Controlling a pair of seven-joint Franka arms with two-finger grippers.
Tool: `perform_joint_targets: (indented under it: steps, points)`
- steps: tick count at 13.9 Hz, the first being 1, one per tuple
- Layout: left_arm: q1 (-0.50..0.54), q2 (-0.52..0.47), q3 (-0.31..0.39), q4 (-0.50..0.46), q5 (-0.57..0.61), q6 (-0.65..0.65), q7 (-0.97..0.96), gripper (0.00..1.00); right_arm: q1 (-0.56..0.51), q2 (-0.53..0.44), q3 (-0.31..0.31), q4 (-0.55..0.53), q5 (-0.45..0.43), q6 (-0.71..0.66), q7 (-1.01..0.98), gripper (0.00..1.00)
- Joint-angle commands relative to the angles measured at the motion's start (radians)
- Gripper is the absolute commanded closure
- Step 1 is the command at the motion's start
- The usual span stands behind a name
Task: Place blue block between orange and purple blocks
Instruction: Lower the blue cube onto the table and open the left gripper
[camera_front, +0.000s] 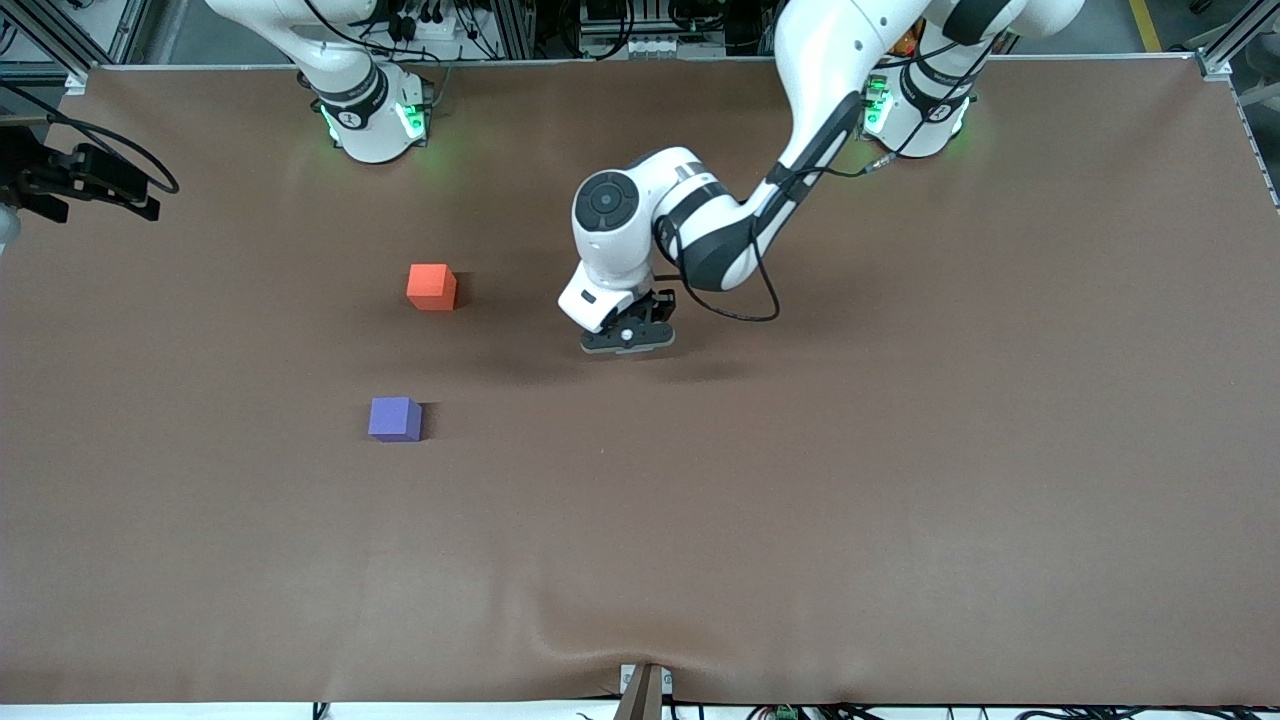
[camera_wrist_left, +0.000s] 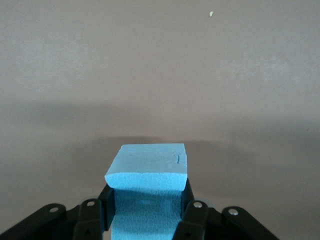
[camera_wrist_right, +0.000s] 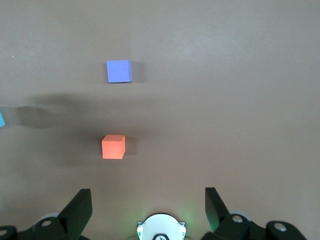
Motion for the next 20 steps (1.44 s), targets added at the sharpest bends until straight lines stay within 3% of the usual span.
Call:
perform_joint_targets:
  steps: [1, 6, 7, 8, 9, 12, 16, 20]
  points:
    - [-0.05, 0.044, 0.039, 0.03, 0.02, 0.05, -0.06, 1.0, -0.02, 0.004, 0.01, 0.013, -0.003, -0.011, -0.01, 0.0]
    - [-0.167, 0.13, 0.15, 0.032, 0.018, 0.149, -0.092, 1.0, -0.02, 0.01, 0.01, 0.013, -0.003, -0.01, -0.01, 0.0]
    - [-0.174, 0.132, 0.155, 0.032, 0.018, 0.152, -0.092, 0.89, -0.019, 0.01, 0.01, 0.013, -0.003, -0.011, -0.009, 0.0]
    - [-0.173, 0.124, 0.155, 0.032, 0.018, 0.152, -0.094, 0.4, -0.014, 0.014, 0.01, 0.013, -0.003, -0.011, -0.007, 0.0]
    - [-0.176, 0.114, 0.158, 0.032, 0.021, 0.152, -0.089, 0.0, -0.008, 0.018, 0.011, 0.013, -0.004, -0.011, -0.009, 0.0]
    - [-0.171, 0.046, 0.166, 0.03, 0.038, 0.132, -0.085, 0.0, 0.007, 0.127, 0.016, 0.016, -0.007, -0.013, -0.012, 0.0]
    - [-0.124, -0.136, 0.169, 0.027, 0.038, -0.066, -0.019, 0.0, 0.046, 0.19, 0.017, 0.018, -0.009, -0.031, -0.015, 0.0]
    - [0.069, -0.248, 0.163, 0.025, 0.006, -0.149, 0.087, 0.0, 0.138, 0.191, 0.02, 0.016, 0.008, -0.03, -0.001, 0.0]
